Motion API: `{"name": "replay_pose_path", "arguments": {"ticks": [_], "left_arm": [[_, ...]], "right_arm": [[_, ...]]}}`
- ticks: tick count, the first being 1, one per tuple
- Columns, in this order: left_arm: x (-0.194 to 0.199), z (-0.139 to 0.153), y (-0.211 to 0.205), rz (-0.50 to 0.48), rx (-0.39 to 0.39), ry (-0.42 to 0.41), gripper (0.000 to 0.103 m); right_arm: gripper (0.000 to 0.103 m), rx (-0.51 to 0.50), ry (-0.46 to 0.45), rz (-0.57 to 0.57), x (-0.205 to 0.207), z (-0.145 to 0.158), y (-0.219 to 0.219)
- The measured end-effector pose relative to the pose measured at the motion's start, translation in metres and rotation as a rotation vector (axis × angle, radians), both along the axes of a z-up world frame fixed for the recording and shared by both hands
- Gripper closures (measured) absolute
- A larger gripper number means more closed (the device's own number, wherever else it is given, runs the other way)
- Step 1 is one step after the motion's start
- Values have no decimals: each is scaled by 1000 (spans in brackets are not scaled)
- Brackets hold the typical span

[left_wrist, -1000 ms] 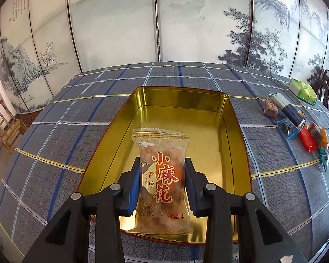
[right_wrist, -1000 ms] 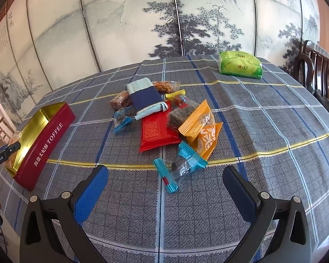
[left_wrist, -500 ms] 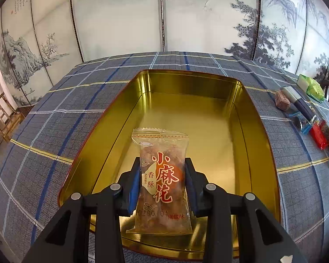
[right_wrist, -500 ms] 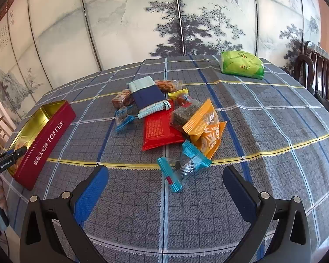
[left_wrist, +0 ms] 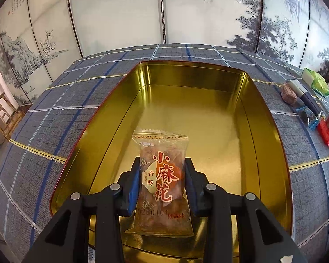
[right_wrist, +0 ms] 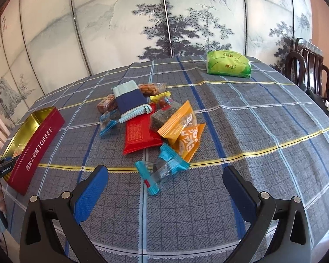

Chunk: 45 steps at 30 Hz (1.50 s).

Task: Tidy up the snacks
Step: 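Open the left tool to drop the bag into the tin, then grasp the orange snack bag with the right tool and lift it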

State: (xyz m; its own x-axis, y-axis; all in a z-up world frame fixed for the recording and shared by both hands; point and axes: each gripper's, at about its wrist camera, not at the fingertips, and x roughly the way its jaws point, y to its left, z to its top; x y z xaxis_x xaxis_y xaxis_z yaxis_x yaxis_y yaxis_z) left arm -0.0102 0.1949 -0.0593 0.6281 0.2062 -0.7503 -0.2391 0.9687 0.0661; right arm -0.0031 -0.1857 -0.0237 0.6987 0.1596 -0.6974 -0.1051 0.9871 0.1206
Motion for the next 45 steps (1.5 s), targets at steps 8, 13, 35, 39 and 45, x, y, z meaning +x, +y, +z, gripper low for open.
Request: {"name": "replay_pose_path", "arguments": {"ticks": [8,13,35,39,45], "left_arm": [[-9,7,2,17,-29,-68,42],[-33,28,-5,-3,1,-193,35],[-141,54,-29,20,-54,-353,24],[-141,49,-39,5,-77,-343,24],[-146,40,-47,4,-99,-318,24]], "right_arm": [[0,36,52,-58,5,-10,-42],[0,29,34,6,6,-9,-36],[74,0,46,31,68,-10,-20],[76,-17,9,26,64,6,-21],[76,-92,-89,69,65,42,9]]}}
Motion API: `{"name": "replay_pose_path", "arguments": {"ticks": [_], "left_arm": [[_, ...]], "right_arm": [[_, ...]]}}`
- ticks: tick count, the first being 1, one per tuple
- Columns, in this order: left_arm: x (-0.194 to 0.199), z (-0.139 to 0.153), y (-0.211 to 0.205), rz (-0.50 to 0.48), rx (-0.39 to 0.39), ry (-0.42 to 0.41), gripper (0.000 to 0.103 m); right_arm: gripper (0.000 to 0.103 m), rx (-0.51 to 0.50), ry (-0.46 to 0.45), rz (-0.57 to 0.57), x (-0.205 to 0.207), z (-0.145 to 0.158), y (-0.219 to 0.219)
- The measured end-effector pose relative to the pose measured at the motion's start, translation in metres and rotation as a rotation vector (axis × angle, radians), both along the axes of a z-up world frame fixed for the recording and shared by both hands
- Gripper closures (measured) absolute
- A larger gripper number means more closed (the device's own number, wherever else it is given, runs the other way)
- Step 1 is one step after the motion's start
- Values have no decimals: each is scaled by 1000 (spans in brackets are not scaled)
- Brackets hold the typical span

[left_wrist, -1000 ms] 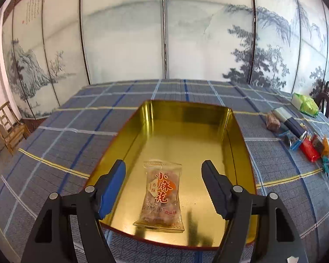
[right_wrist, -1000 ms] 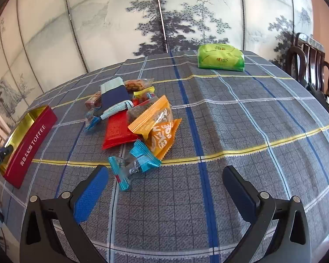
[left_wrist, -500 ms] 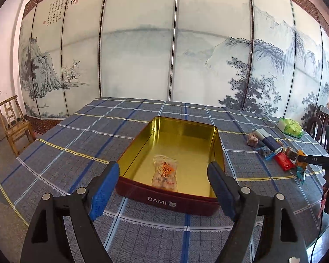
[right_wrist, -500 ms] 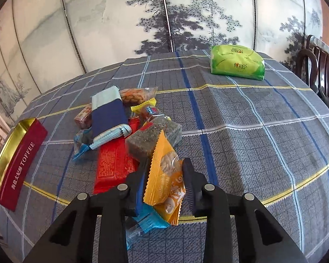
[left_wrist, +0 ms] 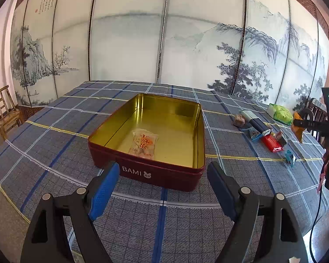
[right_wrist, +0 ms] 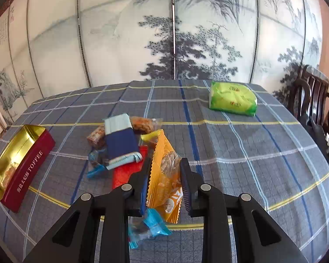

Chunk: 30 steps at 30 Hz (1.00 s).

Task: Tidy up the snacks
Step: 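Grasp the orange snack bag with the right tool and lift it, then carry the orange snack bag with the right tool over the tin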

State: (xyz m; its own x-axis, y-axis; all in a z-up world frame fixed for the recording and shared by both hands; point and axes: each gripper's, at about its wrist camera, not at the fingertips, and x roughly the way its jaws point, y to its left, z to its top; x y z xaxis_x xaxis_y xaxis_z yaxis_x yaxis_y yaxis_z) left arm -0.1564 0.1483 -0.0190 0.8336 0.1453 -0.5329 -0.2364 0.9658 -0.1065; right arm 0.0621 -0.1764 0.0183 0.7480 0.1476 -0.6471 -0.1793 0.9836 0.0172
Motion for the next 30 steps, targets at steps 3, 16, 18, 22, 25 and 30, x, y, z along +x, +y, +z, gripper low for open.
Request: {"name": "replay_pose_path", "arguments": {"ticks": [3,16,18,22,25,30], "left_arm": [[-5,-3,0,8,-2,7,24],[-34,-10,20,65,-9,28,24],[-38,-11,25,76,-13,28,24],[-43,-17,34,98,-29,44,24],[-47,-21,38,107,-35,49,24],[-51,-23,45,120,-47,47,24]], "right_arm": [[76,-39,-33,21,4,12,25],[76,-67,-59,158,14,25,144],[76,-69,-64,181,12,27,160],[76,-83,-80,225,7,31,190],[76,-85,-82,250,4,33,206],[76,-101,-86,285,0,34,230]]}}
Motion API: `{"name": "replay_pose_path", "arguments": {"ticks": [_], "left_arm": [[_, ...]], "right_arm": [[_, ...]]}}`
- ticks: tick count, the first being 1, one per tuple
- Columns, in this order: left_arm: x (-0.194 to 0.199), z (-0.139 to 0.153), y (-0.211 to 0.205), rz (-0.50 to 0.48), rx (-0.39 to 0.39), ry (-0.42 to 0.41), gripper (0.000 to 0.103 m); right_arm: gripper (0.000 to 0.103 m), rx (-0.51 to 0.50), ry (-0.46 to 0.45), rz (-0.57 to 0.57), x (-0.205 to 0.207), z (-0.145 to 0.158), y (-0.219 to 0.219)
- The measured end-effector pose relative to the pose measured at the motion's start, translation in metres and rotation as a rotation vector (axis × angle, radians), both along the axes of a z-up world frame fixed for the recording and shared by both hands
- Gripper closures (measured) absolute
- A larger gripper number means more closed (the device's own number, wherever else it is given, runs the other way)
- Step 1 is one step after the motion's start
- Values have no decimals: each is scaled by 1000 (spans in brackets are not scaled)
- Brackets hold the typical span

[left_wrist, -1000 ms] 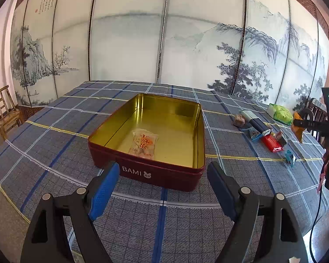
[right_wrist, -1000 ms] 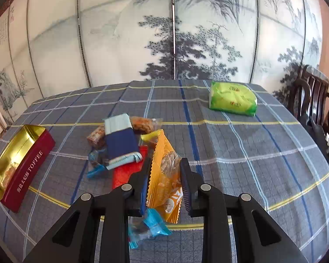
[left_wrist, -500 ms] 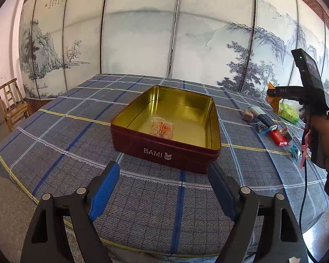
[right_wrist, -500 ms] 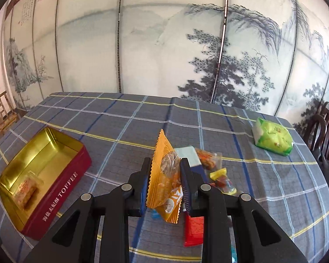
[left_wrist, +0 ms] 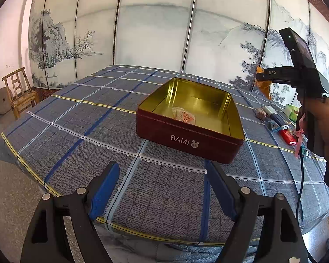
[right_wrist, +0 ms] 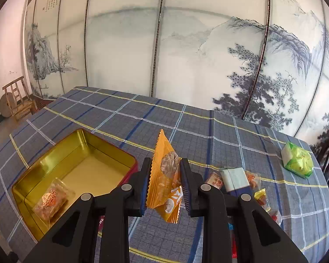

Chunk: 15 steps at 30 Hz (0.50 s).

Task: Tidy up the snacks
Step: 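Carry the orange snack bag with the right tool over the tin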

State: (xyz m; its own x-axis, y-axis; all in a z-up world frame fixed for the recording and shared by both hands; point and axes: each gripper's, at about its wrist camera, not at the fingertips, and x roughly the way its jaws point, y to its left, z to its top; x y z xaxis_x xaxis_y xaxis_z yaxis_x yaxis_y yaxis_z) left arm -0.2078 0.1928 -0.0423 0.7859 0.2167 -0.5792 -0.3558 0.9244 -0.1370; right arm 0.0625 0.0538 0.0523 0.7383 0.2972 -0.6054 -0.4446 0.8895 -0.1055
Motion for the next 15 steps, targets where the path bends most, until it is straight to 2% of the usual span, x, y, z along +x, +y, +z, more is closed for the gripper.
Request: {"name": "replay_pose_path", "arguments": {"ticks": [15], "left_arm": [[-13,-12,21,37,-44,7,24]], "right_arm": [[76,-69,20,94,-3,-5,69]]}}
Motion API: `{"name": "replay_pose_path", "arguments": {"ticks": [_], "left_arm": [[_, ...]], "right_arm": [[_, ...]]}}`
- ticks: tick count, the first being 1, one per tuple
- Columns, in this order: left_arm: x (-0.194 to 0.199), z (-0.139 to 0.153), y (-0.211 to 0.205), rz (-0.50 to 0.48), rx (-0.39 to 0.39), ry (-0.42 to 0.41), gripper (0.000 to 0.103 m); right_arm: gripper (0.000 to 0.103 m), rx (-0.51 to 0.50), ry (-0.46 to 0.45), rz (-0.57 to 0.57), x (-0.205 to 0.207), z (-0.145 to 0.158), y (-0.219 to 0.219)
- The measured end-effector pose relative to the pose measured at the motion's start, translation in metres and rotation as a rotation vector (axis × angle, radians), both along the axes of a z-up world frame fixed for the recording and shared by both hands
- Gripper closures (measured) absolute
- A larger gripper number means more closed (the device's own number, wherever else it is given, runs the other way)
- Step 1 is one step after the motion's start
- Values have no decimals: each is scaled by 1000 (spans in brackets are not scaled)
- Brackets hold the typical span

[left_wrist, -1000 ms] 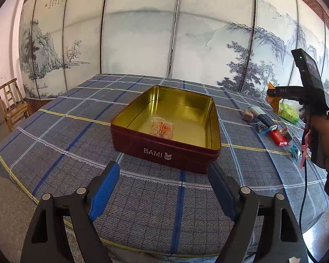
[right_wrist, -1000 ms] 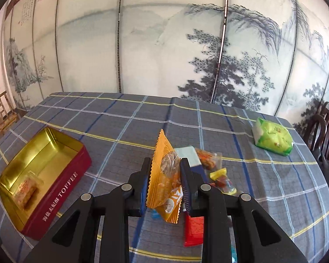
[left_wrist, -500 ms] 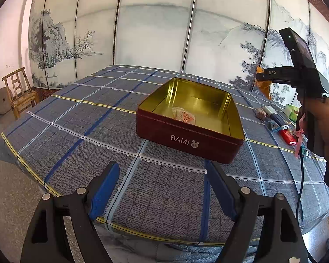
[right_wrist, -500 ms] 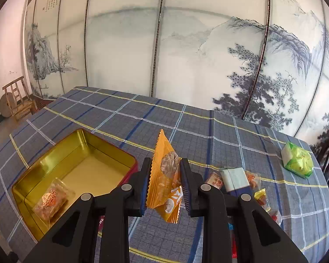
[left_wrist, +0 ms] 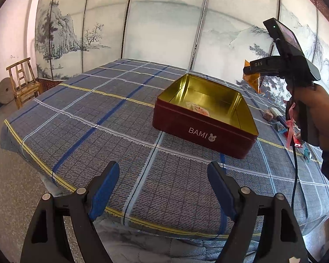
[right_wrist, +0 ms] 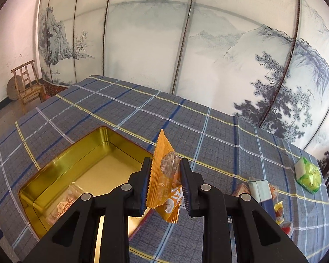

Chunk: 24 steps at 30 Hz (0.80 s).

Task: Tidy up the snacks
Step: 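Carry the orange snack bag with the right tool over the tin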

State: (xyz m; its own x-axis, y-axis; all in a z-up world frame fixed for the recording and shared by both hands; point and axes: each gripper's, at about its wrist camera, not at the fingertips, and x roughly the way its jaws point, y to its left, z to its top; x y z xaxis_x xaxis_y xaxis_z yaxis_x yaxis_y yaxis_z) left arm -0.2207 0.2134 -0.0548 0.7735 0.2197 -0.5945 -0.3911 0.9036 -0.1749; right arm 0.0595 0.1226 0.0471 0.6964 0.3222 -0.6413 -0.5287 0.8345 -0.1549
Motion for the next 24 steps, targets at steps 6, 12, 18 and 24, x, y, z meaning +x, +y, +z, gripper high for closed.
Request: {"name": "replay_pose_path", "arguments": {"ticks": [6,12,18,24], "left_arm": [[-11,-5,11,26,-18,0,24],[-20,-11,25,60,-40,5,24],[-26,-16,32,77,-54,11,24],[-25,-20,35,81,-59,25,24]], "right_arm": [[76,-18,28,35,1,-6,29],[76,-39,49,66,4,-9,58],[76,-71,82,81,17,-14,86],[76,-93,186,86,38,-35,108]]}}
